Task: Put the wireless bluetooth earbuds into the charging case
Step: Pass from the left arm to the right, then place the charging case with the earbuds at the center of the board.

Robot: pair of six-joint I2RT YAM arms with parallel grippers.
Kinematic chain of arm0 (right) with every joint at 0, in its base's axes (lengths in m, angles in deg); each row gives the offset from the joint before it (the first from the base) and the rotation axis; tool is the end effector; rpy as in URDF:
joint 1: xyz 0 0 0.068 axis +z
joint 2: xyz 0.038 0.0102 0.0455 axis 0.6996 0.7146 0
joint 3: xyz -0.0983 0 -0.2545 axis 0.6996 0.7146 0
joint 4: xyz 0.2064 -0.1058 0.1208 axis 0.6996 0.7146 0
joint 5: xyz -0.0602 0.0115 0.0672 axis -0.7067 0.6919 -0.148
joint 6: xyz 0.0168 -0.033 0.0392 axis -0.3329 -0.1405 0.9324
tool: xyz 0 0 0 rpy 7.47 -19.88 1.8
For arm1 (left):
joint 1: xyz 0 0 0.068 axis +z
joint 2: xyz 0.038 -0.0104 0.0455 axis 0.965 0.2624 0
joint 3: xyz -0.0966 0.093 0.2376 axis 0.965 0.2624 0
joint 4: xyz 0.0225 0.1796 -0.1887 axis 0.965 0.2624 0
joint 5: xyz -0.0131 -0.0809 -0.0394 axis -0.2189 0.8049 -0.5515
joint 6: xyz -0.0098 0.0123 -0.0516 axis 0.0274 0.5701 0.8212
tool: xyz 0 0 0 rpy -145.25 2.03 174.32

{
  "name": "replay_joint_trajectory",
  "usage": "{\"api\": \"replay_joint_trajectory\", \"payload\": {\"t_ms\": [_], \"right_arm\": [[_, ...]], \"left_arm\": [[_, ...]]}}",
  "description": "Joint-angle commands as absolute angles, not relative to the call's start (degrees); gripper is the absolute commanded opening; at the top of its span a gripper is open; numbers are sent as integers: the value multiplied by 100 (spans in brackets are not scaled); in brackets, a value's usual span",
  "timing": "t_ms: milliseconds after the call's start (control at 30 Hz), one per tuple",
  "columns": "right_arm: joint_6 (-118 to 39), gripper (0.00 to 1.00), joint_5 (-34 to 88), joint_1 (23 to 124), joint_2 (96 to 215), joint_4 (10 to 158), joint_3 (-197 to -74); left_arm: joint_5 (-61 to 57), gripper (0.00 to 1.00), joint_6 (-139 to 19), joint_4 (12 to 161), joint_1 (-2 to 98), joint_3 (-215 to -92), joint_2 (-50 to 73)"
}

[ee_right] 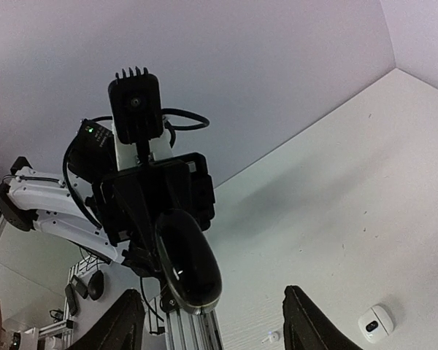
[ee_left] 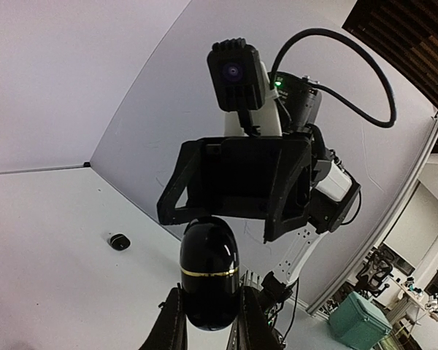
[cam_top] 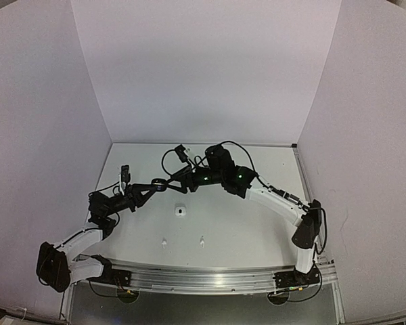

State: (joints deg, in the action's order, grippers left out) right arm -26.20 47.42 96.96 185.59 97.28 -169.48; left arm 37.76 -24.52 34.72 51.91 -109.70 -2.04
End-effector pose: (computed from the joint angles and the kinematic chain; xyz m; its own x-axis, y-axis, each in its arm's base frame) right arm 0.2681 0.3778 0.3875 -0.4783 -0.1316 -0.8683 -0.8658 0.2359 0.4412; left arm 0.1976 -0.1119 0.2956 -0.4391 -0.3470 -0.8287 0.8503 0.1374 -0.5081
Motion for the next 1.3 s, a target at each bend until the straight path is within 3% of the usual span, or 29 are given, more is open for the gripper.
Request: {"api": "replay_joint_trajectory", "payload": {"t_ms": [0,133,300,500,733,833,867,967,1133,1267], "right_arm": [[-2189,56,5531,9640,19060,9195,-17349],[-2078,48,5663,9642,19267,9176,-17548],[-2006,25,5760,9639,19284,9102,-17534],[-1736,22,6081,9641,19491,9010,-17719],[-1633,0,6288,9641,19606,8891,-17864],[-1718,0,6160,9637,19493,8877,-17717],[-1761,0,6068,9628,19419,8875,-17631],[-1860,0,5773,9556,19143,8874,-17247],[-1909,0,5394,9333,18578,8885,-16590],[-1912,0,5176,8949,18199,9210,-16003]], "left_arm": [[3850,0,-2261,3134,5211,-11235,-194],[3817,0,-2255,3136,5211,-11240,-184],[3770,0,-2249,3154,5211,-11230,-175],[3704,0,-2256,3135,5208,-11247,-139],[3656,0,-2248,3148,5211,-11223,-139],[3437,2,-2329,3359,5211,-11179,-173],[3314,7,-2402,3481,5211,-11151,-191],[3152,48,-2859,3753,5211,-11056,-242],[3106,98,-4426,4672,5211,-10971,-507],[2350,100,-5528,5849,5210,-11014,-919]]}}
